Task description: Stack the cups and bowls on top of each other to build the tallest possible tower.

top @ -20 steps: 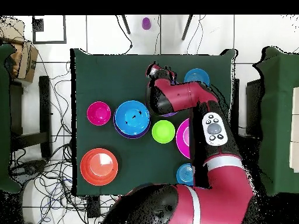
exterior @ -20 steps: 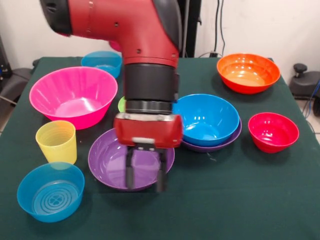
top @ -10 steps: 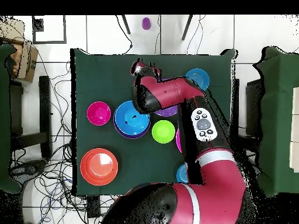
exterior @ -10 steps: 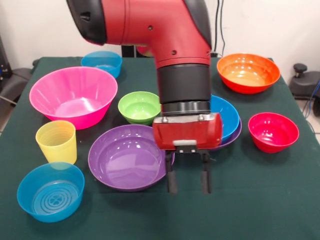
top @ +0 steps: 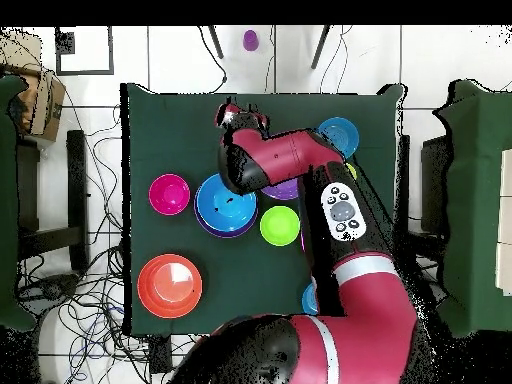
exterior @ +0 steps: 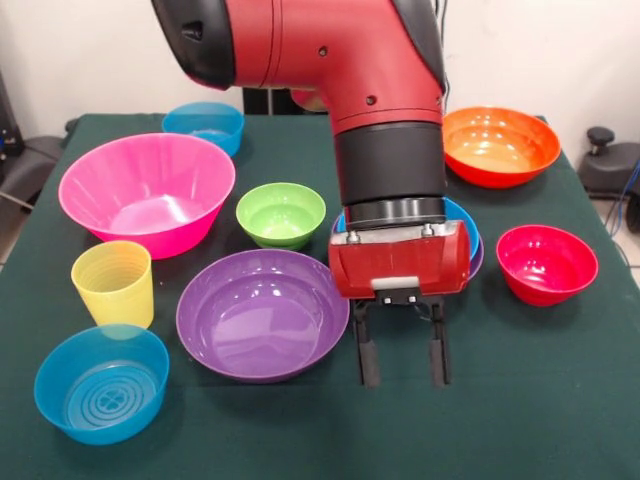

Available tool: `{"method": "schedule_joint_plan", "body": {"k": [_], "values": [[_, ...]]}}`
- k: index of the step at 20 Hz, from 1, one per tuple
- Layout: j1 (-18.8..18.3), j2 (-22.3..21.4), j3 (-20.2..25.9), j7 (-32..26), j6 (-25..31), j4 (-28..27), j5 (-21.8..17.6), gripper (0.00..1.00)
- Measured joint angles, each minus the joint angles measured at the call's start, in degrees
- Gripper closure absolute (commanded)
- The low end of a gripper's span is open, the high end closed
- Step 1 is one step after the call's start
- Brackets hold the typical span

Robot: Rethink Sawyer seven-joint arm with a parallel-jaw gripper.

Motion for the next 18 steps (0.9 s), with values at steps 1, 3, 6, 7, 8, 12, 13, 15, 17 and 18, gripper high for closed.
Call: {"method": "schedule_joint_plan", "body": {"k": [1,3,6,7,8,12,13,15,17,18], "values": [[0.24,-0.15,-0.31,0.00,0.01,0.15,0.11,0.00],[0.91,-0.53,-1.17,0.00,0.00,0.51,0.42,0.00],[2.85,-1.37,-3.63,0.00,0.01,1.07,1.34,0.00],[3.81,-1.73,-4.83,0.00,-0.01,1.36,1.99,0.00],[4.19,-1.89,-5.29,0.00,0.01,1.50,2.26,0.00],[6.34,-3.04,-7.95,0.00,0.00,2.49,3.98,0.00],[7.12,-3.63,-9.10,0.00,0.00,2.91,5.06,0.00],[7.76,-4.03,-10.21,0.00,0.00,3.14,5.89,0.00],[8.63,-4.31,-11.80,0.00,-0.01,3.27,6.85,0.00],[8.95,-4.39,-12.38,0.00,0.00,3.31,7.21,0.00]]}}
